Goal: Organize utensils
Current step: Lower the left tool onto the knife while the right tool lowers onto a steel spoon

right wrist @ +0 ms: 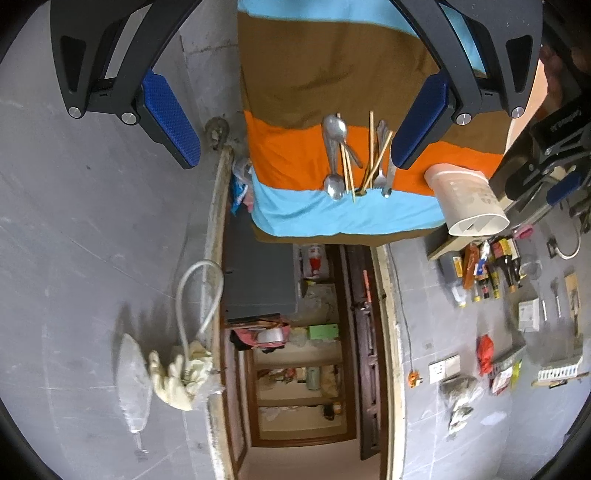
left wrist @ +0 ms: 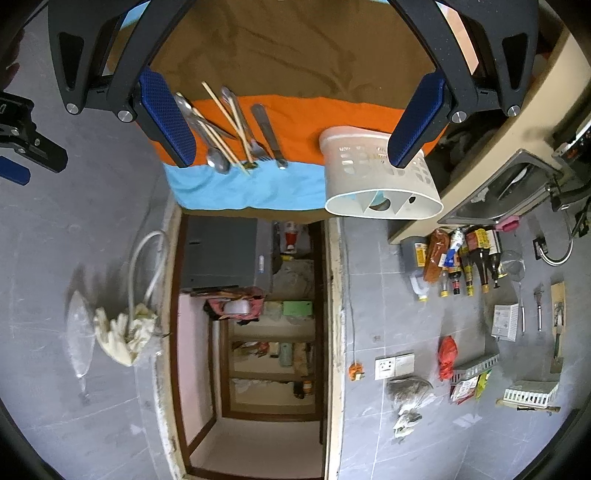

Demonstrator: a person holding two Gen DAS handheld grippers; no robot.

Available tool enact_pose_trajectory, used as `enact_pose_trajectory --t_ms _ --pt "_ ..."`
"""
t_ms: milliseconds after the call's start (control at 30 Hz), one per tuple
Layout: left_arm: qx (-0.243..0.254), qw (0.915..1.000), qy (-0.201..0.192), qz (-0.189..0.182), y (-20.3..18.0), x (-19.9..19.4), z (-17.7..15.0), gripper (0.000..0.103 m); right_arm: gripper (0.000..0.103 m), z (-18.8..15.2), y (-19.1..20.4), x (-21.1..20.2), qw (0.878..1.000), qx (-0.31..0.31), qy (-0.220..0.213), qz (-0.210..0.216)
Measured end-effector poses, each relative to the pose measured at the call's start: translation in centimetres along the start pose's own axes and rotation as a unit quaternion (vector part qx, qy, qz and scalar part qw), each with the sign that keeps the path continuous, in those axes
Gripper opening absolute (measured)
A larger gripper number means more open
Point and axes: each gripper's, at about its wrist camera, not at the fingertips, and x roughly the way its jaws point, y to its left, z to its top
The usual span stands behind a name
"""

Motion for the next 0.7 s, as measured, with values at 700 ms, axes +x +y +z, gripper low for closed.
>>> enact_pose_trajectory --t_ms 700 --pt "0.011 0.9928 0.115 0.033 -0.1 17.2 -3.1 0.101 0.100 1.4 -3.2 17.5 0.991 -0.002 0.077 0.105"
